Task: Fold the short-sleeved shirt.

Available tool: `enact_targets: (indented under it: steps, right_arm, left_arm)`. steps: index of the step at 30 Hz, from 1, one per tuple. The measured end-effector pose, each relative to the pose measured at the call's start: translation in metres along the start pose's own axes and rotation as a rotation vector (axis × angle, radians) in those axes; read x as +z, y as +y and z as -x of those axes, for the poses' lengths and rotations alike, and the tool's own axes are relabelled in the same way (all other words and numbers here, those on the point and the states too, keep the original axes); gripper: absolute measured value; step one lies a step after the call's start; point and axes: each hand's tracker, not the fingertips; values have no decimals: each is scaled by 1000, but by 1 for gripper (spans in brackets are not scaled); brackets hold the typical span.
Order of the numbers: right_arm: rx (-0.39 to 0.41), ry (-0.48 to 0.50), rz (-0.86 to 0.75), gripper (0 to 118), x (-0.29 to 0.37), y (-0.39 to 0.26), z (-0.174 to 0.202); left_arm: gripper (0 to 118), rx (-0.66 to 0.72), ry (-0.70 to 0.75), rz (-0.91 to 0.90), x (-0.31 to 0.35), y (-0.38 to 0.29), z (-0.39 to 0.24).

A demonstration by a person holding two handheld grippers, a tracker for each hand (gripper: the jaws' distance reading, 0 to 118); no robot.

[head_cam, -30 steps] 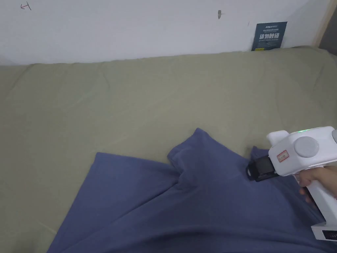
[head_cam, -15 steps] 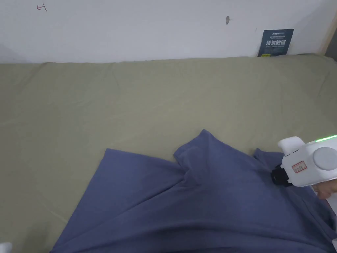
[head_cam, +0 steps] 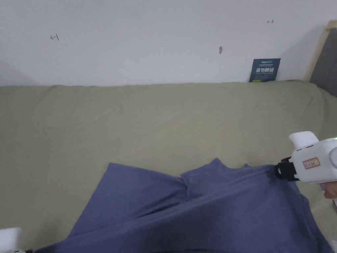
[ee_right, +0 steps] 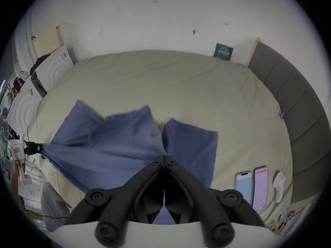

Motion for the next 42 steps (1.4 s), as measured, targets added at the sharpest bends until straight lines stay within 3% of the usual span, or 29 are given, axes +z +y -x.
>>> enact_targets:
  steps: [16,26,42]
  right_arm:
    - [-91,-134,-466,0,189,57,-6]
    - [-93,-163,-605,0,272,111,-1]
    - [-86,-159,-632,0,278,181,10]
  left_arm:
    - [6,42,-16,-477,176,135,-21]
    - [6,78,43,-655,274,213,-26]
    - [6,78,104,-661,295,285,-25]
